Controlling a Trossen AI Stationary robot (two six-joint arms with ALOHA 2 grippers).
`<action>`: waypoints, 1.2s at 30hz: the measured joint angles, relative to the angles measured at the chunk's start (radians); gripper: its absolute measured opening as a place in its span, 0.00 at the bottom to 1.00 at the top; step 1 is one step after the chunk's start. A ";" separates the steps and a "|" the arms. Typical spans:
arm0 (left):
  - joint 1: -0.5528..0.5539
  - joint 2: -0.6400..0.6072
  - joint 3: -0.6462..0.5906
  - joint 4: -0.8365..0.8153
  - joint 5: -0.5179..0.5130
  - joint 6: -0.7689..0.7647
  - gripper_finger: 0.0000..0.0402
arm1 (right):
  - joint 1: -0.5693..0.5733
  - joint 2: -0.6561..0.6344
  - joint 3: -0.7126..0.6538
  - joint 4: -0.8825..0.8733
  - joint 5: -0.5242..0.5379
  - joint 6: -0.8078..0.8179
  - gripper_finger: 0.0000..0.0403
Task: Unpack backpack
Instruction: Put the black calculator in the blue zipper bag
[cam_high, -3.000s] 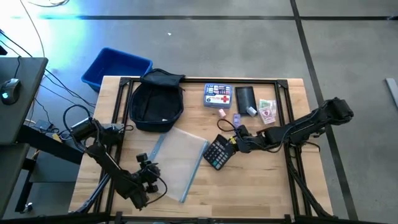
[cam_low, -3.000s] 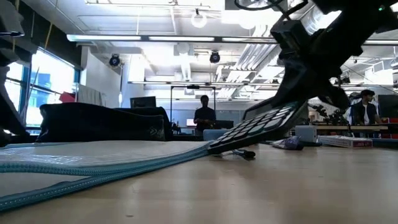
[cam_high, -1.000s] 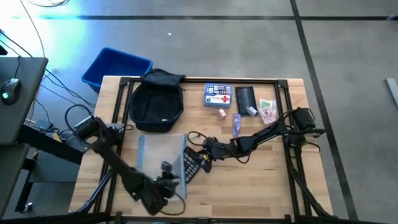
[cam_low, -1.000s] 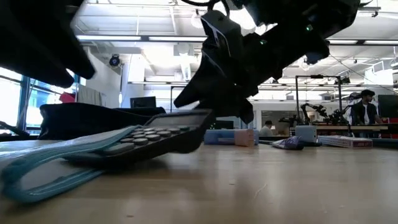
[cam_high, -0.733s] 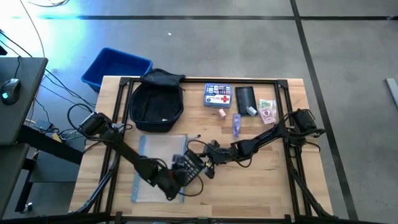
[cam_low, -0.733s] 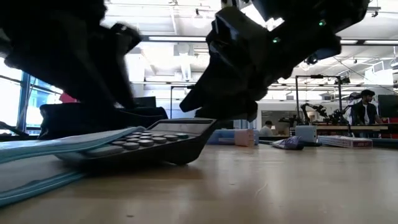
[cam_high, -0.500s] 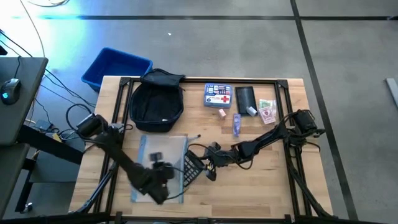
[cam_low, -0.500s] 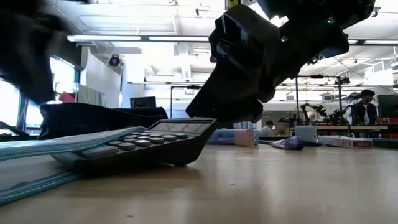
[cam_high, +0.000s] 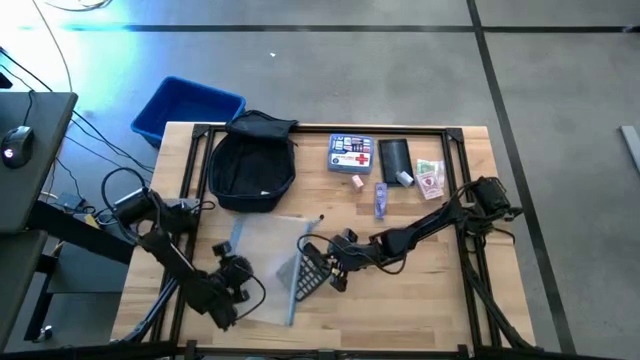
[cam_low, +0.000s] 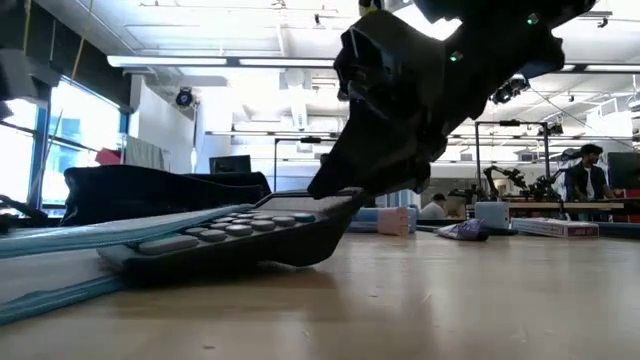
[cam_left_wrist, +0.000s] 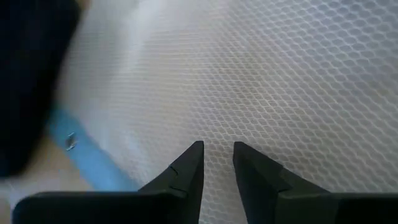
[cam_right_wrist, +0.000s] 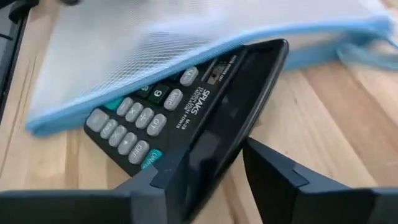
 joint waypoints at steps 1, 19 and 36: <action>0.016 0.000 -0.026 0.035 -0.047 0.044 0.16 | 0.002 0.006 0.000 0.008 -0.003 0.005 0.30; 0.162 -0.017 0.247 0.130 -0.305 0.725 0.00 | 0.040 0.045 0.129 -0.097 -0.076 -0.415 0.26; 0.124 -0.017 0.272 0.208 -0.305 0.696 0.00 | 0.008 0.049 0.235 -0.343 0.257 -0.848 0.43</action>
